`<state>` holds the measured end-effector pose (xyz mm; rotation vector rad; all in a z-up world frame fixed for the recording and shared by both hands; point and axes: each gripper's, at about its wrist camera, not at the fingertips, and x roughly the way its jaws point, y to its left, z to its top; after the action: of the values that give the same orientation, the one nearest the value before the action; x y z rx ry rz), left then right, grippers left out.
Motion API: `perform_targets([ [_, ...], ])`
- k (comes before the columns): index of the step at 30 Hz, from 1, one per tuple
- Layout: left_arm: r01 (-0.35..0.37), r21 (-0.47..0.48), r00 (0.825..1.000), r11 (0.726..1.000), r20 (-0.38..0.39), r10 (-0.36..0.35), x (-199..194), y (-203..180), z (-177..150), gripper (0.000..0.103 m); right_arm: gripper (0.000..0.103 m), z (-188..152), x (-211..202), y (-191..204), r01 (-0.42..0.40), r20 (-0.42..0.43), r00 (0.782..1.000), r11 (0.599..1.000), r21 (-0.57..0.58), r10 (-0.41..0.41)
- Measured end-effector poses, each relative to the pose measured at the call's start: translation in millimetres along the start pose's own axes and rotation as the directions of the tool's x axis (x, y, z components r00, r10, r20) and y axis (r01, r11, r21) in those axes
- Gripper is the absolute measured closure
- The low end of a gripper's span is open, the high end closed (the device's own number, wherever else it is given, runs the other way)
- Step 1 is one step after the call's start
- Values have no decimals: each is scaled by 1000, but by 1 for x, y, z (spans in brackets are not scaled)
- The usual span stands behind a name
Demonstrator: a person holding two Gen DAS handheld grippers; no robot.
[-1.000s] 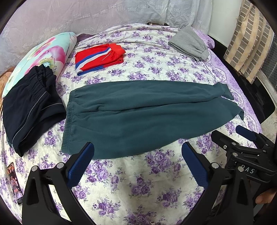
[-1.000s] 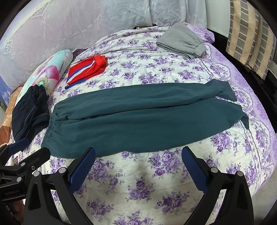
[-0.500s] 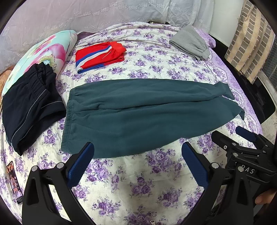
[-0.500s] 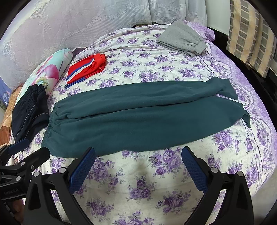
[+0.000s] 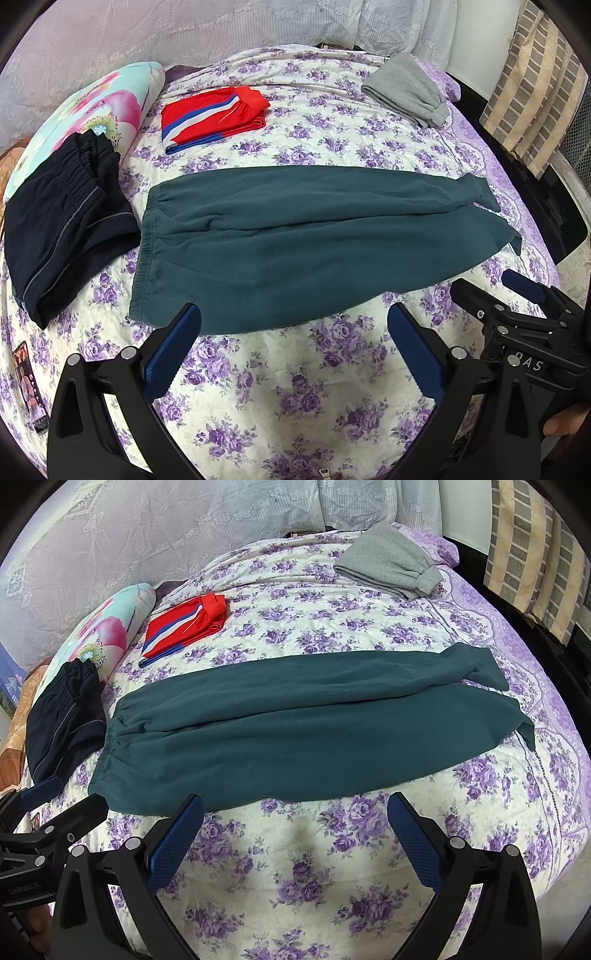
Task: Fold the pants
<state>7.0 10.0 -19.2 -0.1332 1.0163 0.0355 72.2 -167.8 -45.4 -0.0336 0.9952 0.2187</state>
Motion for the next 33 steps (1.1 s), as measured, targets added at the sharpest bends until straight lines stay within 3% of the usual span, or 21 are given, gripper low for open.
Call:
perform_targets([
  [3, 22, -42, 999, 999, -32, -24, 7, 11, -1, 5, 4, -3, 3, -4, 7, -12, 1000, 1000, 15, -7],
  [6, 40, -159, 993, 986, -105, -57, 26, 38, -6, 5, 4, -7, 9, -12, 11, -28, 1000, 999, 37, -10],
  [10, 52, -344, 970, 937, -205, -129, 53, 83, -25, 5, 4, -16, 22, -20, 10, -78, 997, 998, 64, -5],
  [15, 90, -427, 955, 900, -219, -199, 67, 110, -35, 7, 4, -24, 27, -26, 3, -98, 995, 997, 75, 4],
  [20, 98, -481, 942, 871, -237, -237, 98, 129, -27, 33, 4, -32, 29, -46, 17, -112, 994, 992, 123, -4],
  [23, 82, -531, 935, 843, -252, -249, 121, 141, -21, 64, 4, -35, 28, -66, 39, -98, 995, 986, 160, -23],
  [24, 71, -554, 934, 829, -254, -250, 127, 147, -20, 90, 4, -35, 29, -76, 42, -94, 995, 983, 181, -26],
  [25, 89, -587, 933, 805, -235, -274, 132, 153, -19, 97, 4, -36, 30, -90, 45, -88, 996, 975, 215, -27],
  [27, 101, -601, 938, 793, -209, -277, 131, 155, -17, 98, 4, -36, 28, -127, 78, -52, 997, 946, 315, -65],
  [29, 101, -568, 949, 817, -190, -250, 125, 150, -12, 98, 4, -34, 27, -167, 112, -32, 994, 903, 415, -108],
  [31, 94, -545, 956, 833, -184, -229, 122, 146, -9, 98, 9, -26, 32, -207, 136, -25, 990, 861, 490, -142],
  [33, 94, -554, 956, 827, -181, -230, 122, 146, -8, 98, 22, -19, 41, -234, 151, -31, 987, 836, 528, -159],
])
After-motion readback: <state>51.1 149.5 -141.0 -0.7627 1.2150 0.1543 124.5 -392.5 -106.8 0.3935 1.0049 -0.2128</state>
